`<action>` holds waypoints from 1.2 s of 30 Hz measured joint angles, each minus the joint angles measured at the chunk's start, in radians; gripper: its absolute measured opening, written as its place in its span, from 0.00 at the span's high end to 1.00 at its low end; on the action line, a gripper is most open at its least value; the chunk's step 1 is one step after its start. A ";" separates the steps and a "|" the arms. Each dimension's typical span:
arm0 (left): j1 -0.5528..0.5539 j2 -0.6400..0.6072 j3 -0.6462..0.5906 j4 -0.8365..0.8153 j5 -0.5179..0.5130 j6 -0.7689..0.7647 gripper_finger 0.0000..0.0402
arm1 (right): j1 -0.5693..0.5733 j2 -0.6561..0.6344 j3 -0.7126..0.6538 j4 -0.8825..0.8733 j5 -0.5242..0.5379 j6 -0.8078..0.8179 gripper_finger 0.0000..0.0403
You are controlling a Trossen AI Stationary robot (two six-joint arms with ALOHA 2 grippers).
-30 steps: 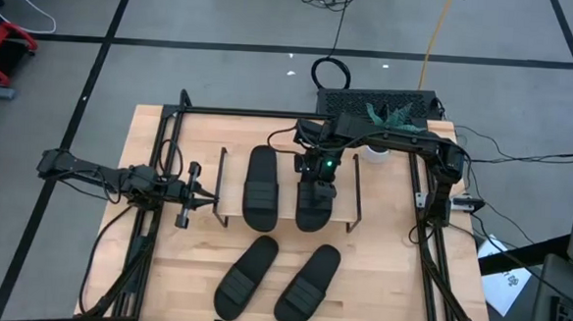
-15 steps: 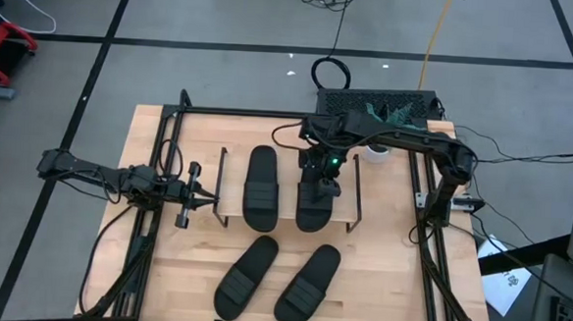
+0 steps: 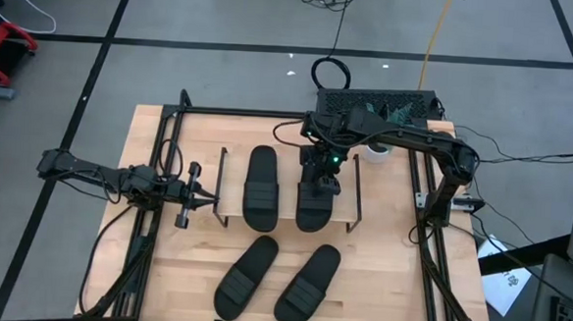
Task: Pick and place slides into the shelf
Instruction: Put the top black slide on the shelf, then put the right black slide under the shelf
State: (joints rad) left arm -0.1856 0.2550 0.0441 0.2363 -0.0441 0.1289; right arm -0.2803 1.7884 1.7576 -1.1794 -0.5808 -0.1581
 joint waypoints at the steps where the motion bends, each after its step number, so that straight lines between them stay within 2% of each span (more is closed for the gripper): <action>1: 0.000 0.000 0.000 0.000 0.001 -0.001 0.92 | -0.002 -0.002 0.000 0.001 0.002 -0.001 0.37; 3: 0.000 0.000 0.000 0.000 0.002 -0.001 0.92 | -0.006 -0.002 0.000 -0.004 -0.002 -0.008 0.37; 7: 0.000 0.000 0.000 0.000 0.002 -0.002 0.92 | -0.009 -0.001 0.000 -0.010 -0.072 -0.013 0.37; 16: 0.000 0.000 0.000 0.000 0.002 -0.004 0.92 | -0.021 -0.010 0.000 -0.031 -0.074 -0.011 0.37; 22: 0.000 0.000 0.000 0.000 0.002 -0.008 0.92 | -0.075 -0.077 0.000 -0.020 -0.069 -0.020 0.37; 27: 0.000 0.000 0.000 0.000 0.002 -0.005 0.92 | -0.128 -0.187 0.000 0.008 -0.019 -0.049 0.38; 29: 0.000 0.000 0.000 0.000 0.002 -0.003 0.92 | -0.137 -0.249 0.000 0.022 -0.017 -0.082 0.43; 31: 0.000 0.000 0.000 0.000 0.001 0.005 0.92 | -0.130 -0.314 0.000 0.051 0.030 -0.103 0.51; 36: 0.000 0.000 0.000 -0.003 0.000 0.030 0.92 | -0.098 -0.451 0.000 0.094 0.138 -0.127 0.85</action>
State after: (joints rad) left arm -0.1856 0.2550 0.0441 0.2332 -0.0437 0.1593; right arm -0.3785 1.3372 1.7576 -1.0853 -0.4432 -0.2847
